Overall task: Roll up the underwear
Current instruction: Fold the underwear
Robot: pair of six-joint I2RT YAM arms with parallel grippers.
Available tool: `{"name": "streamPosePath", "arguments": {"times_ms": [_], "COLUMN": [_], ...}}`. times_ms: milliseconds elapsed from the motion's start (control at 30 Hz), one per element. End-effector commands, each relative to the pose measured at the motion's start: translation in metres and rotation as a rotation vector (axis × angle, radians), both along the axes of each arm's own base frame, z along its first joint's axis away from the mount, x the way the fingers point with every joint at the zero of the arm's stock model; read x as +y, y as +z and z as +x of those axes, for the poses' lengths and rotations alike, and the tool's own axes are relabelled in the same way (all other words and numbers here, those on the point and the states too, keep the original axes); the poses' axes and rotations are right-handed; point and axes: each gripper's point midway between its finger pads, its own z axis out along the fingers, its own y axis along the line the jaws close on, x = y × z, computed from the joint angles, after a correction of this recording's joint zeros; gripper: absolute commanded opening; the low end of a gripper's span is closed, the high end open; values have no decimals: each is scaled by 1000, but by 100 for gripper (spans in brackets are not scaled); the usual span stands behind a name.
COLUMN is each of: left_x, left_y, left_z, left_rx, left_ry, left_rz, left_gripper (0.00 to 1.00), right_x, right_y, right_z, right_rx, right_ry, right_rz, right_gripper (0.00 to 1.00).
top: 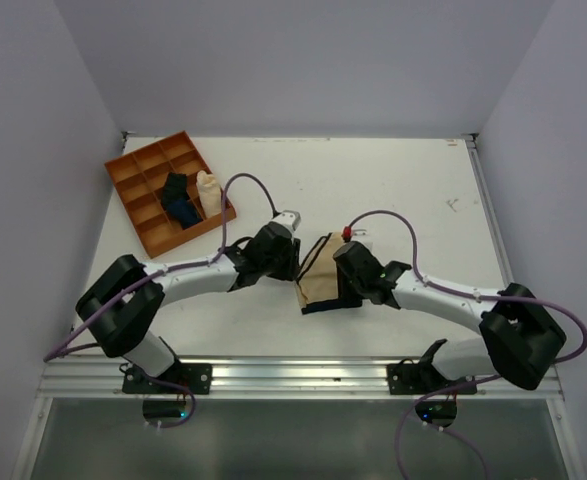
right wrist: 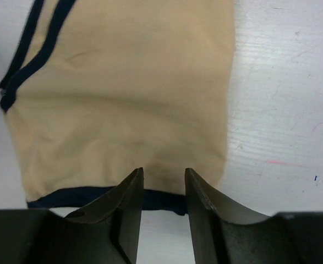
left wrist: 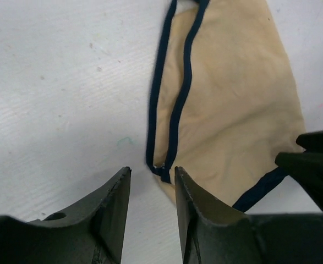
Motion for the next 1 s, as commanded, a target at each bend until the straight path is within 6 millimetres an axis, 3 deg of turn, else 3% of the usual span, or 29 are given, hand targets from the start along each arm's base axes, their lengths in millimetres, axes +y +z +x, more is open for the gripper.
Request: {"name": "streamPosePath", "arguments": {"times_ms": [0, 167, 267, 300, 367, 433, 467, 600, 800, 900, 967], "left_x": [15, 44, 76, 82, 92, 111, 118, 132, 136, 137, 136], "left_y": [26, 40, 50, 51, 63, 59, 65, 63, 60, 60, 61], "left_z": [27, 50, 62, 62, 65, 65, 67, 65, 64, 65, 66], "left_rx": [-38, -32, -52, -55, -84, -87, -102, -106, -101, -101, -102], "left_ry": [72, 148, 232, 245, 270, 318, 336, 355, 356, 358, 358], "left_rz": [-104, -217, -263, -274, -314, -321, -341, -340, -338, -336, -337], "left_gripper": [42, 44, 46, 46, 46, 47, 47, 48, 48, 48, 48], "right_x": [21, 57, 74, 76, 89, 94, 100, 100, 114, 120, 120], "right_y": [38, 51, 47, 39, 41, 28, 32, 17, 3, 2, 1], "right_z": [8, 1, -2, -2, -1, -5, 0, 3, 0, -5, -5], "right_rx": [-102, -144, -144, -130, -137, -114, -131, -120, -106, -105, -100], "right_ry": [60, 162, 201, 209, 231, 258, 251, 242, 278, 286, 278], "right_rz": [32, -16, -75, -115, -148, -211, -223, -343, -400, -401, -404], "right_gripper": [42, 48, 50, 50, 52, 54, 54, 55, 53, 50, 41]}}
